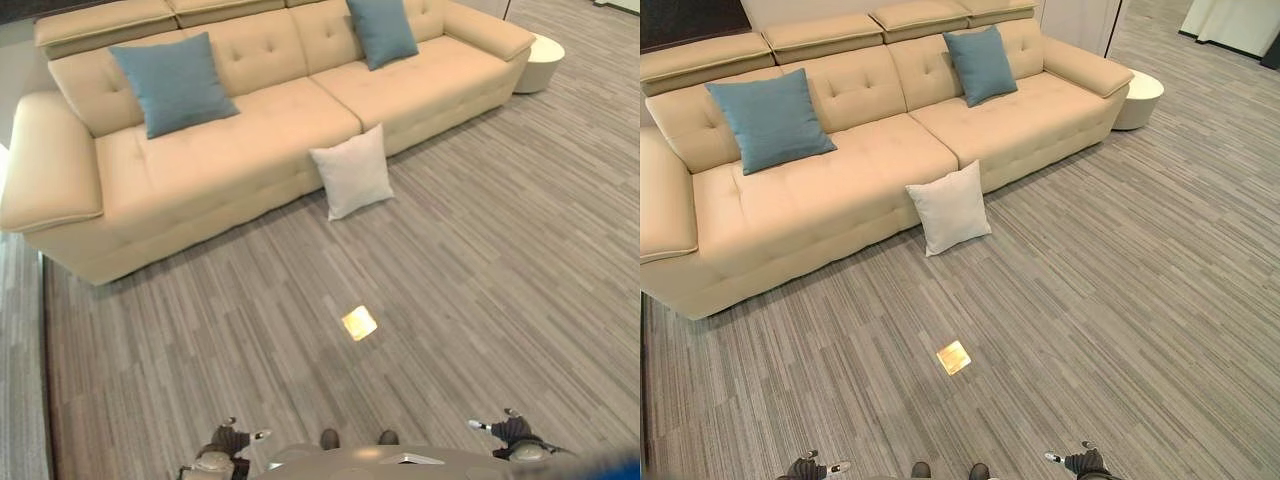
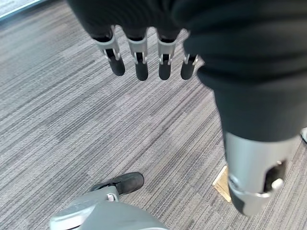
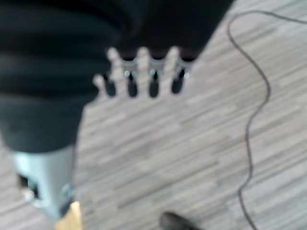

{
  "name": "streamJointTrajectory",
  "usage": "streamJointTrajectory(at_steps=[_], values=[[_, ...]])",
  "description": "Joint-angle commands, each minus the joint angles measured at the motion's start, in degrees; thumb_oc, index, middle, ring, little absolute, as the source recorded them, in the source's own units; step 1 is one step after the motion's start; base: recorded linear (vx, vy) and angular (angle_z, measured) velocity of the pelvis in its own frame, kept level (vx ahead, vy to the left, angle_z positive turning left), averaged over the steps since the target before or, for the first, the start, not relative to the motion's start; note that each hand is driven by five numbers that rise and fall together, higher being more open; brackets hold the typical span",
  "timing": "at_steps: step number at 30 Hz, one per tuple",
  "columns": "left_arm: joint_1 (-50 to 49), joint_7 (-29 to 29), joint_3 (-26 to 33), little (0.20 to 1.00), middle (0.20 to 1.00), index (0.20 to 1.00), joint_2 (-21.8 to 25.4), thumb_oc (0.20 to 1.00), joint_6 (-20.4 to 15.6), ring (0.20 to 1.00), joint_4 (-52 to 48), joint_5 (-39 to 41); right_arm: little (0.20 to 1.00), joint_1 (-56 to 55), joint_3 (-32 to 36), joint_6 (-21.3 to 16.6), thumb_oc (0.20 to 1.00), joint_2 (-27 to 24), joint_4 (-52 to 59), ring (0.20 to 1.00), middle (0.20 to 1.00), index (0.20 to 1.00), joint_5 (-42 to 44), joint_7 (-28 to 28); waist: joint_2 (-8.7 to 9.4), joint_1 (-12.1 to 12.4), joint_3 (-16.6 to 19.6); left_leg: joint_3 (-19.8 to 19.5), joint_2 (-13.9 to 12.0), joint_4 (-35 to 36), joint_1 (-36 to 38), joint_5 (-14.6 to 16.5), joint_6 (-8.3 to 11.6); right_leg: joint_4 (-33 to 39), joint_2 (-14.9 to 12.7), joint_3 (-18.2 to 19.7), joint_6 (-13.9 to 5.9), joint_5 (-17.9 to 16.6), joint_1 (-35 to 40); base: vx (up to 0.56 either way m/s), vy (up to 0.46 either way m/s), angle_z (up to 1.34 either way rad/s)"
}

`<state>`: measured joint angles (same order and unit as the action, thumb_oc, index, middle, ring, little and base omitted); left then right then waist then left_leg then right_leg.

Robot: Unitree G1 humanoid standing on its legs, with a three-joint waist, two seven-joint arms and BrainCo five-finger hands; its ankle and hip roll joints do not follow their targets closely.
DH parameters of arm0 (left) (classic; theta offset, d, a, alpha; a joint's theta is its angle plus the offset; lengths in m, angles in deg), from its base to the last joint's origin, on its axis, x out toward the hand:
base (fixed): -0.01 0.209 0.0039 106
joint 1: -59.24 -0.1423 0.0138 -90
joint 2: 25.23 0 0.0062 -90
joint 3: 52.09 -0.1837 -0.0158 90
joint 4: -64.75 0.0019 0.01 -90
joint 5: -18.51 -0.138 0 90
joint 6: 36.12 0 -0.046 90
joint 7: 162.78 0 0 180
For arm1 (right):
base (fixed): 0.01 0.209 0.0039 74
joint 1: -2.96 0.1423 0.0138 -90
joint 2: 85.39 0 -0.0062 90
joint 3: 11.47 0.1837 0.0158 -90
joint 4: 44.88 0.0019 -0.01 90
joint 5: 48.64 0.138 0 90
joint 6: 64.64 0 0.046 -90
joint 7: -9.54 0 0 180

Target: Pick up all the scattered cushions and arrange them neatly on the sofa.

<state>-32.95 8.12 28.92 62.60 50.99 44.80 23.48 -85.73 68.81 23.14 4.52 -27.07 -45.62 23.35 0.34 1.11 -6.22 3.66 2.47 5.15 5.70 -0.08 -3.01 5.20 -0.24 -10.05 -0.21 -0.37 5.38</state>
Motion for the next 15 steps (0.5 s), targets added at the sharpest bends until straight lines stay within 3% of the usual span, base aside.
streamJointTrajectory(at_steps=[1,15], values=[[3.73,-0.73,0.47,1.000,1.000,1.000,-1.06,1.000,-0.33,1.000,4.21,-1.82,1.000,2.12,-1.22,0.22,1.000,-0.70,-1.74,1.000,1.000,1.000,-1.47,0.70,1.18,1.39,-0.33,0.25,-1.87,-0.14,-0.11,3.04,3.81,-0.34,-5.23,-0.23,-7.61,-1.59,-1.55,0.00,0.000,0.00],[4.37,-0.92,-0.31,1.000,1.000,1.000,-0.29,1.000,0.33,1.000,4.72,-3.91,1.000,3.45,-2.29,1.04,1.000,-0.82,-0.84,1.000,1.000,1.000,-2.75,0.08,1.90,2.13,-1.24,0.93,-1.25,-0.57,0.07,3.84,2.76,-1.81,-5.93,0.62,-7.89,-1.41,-2.32,0.01,0.019,-0.02]])
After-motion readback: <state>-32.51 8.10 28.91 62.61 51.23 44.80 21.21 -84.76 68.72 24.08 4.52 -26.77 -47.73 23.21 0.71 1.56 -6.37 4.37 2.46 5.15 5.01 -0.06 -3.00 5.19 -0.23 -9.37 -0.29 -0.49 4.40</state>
